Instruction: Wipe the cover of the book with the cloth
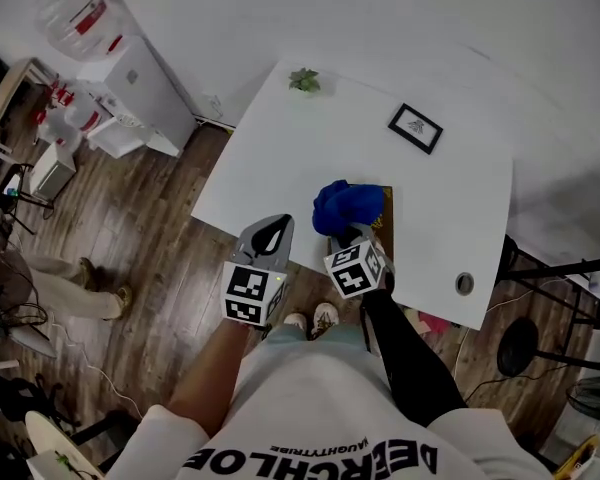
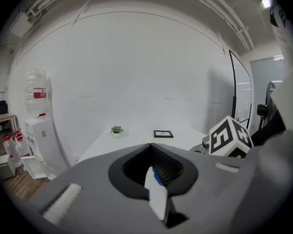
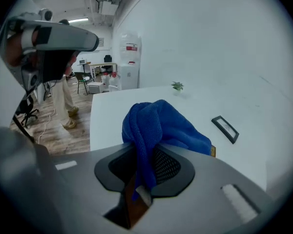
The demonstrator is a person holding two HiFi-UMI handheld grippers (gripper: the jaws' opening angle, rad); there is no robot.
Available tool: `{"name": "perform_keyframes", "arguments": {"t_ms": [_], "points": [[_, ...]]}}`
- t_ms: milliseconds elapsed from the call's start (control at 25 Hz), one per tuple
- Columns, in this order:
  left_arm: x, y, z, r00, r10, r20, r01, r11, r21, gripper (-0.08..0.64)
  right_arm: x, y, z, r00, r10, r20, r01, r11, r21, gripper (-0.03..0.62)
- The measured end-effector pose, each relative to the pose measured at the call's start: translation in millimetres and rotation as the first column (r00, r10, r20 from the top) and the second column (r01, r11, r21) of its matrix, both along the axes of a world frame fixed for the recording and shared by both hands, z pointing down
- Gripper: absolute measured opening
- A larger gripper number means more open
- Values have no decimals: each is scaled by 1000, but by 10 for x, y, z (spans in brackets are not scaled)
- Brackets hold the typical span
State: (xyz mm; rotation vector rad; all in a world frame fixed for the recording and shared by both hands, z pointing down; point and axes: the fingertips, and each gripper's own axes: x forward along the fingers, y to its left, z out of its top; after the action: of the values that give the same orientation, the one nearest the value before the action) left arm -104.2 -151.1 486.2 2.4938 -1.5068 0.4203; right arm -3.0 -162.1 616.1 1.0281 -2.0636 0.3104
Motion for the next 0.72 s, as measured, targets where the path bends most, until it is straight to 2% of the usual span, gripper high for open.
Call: {"name": "perform_keyframes", "arguments": {"t_ms": [160,400,560,720], "points": [[82,-49,20,1000,7,-7,-7,1000,-4,57,142,-25,-43,1000,15,-9,-15,1000,15,71],[382,-141,34,998,62,-17,-62,998,-1,57,754,-44,-26,989,143,-28,-143,990,12,71],[604,-188,27,995,99,-22,-99,995,3,57,1279,-11,-11,967,250,-47,-250,968,10,71],[781,-212,37,991,131,-27,-131,991,4,57,1745,39,25,931,358,-70,-359,933,-2,70]]}}
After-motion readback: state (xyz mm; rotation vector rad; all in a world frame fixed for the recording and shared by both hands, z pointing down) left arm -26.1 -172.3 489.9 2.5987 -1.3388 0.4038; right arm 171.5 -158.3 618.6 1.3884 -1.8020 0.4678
